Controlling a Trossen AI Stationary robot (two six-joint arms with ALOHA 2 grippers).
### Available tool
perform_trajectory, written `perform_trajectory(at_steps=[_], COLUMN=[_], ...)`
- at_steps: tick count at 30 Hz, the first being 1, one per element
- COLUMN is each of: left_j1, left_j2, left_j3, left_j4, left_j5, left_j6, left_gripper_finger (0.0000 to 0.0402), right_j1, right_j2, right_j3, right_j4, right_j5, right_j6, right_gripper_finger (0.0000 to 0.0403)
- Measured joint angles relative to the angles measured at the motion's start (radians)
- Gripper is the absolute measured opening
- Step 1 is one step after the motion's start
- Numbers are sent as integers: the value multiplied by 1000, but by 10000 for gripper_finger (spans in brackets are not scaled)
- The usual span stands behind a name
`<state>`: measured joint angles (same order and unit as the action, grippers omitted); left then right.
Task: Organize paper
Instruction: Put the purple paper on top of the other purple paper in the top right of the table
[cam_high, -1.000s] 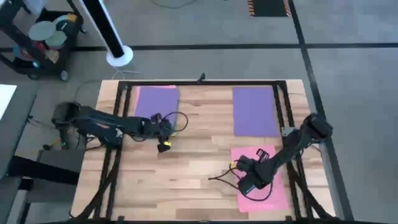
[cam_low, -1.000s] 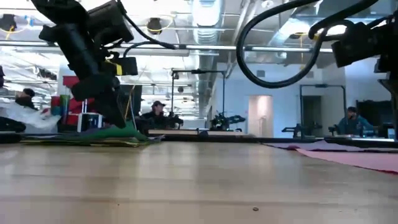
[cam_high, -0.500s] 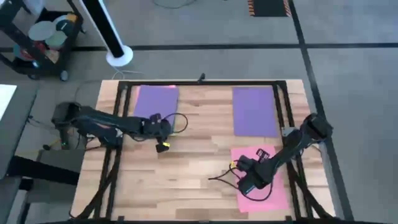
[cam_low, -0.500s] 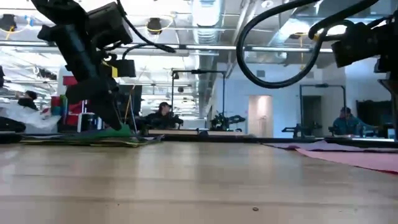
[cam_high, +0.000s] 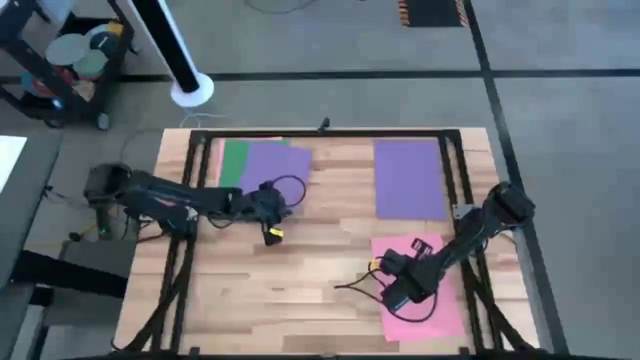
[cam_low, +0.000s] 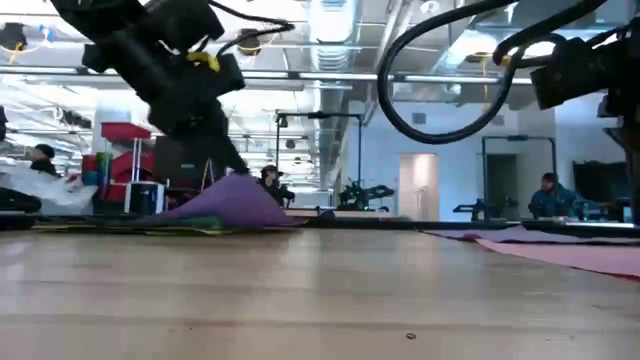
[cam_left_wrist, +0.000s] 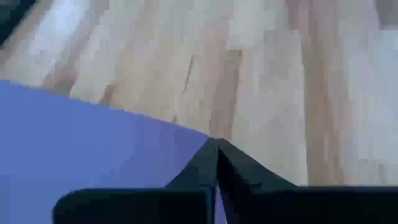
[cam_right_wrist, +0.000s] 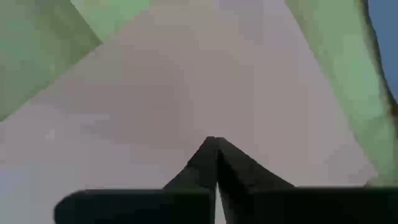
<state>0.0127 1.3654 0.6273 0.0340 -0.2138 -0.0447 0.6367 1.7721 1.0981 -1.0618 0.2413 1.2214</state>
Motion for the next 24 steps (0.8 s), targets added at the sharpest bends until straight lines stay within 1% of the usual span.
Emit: perform_trajectory(at_steps=[2, 5, 7, 11, 12, 14, 18, 24], left_j1=[4, 5, 3, -28, -39, -57, -85, -96], left_j2=[59, 172, 237, 309, 314, 317, 267, 148], left_j3=[37, 121, 183, 278, 290, 308, 311, 311], left_j4=[57, 78, 59, -20, -48, -77, -102, -59], left_j5=[0, 0, 0, 34, 39, 51, 48, 52], left_j6=[8, 32, 41, 65, 72, 75, 65, 74], left_gripper_finger=[0, 0, 0, 0, 0, 0, 0, 0], right_j1=[-4, -4, -4, -2, -2, -2, -12, -101], right_j2=[0, 0, 0, 0, 0, 0, 0, 0], right_j3=[0, 0, 0, 0, 0, 0, 0, 0], right_j4=[3, 4, 5, 9, 11, 36, 124, 344], right_j5=[0, 0, 8, 94, 123, 197, 409, 525], right_j6=[0, 0, 0, -4, -22, -113, -284, -583], right_gripper_finger=[0, 0, 0, 0, 0, 1, 15, 61])
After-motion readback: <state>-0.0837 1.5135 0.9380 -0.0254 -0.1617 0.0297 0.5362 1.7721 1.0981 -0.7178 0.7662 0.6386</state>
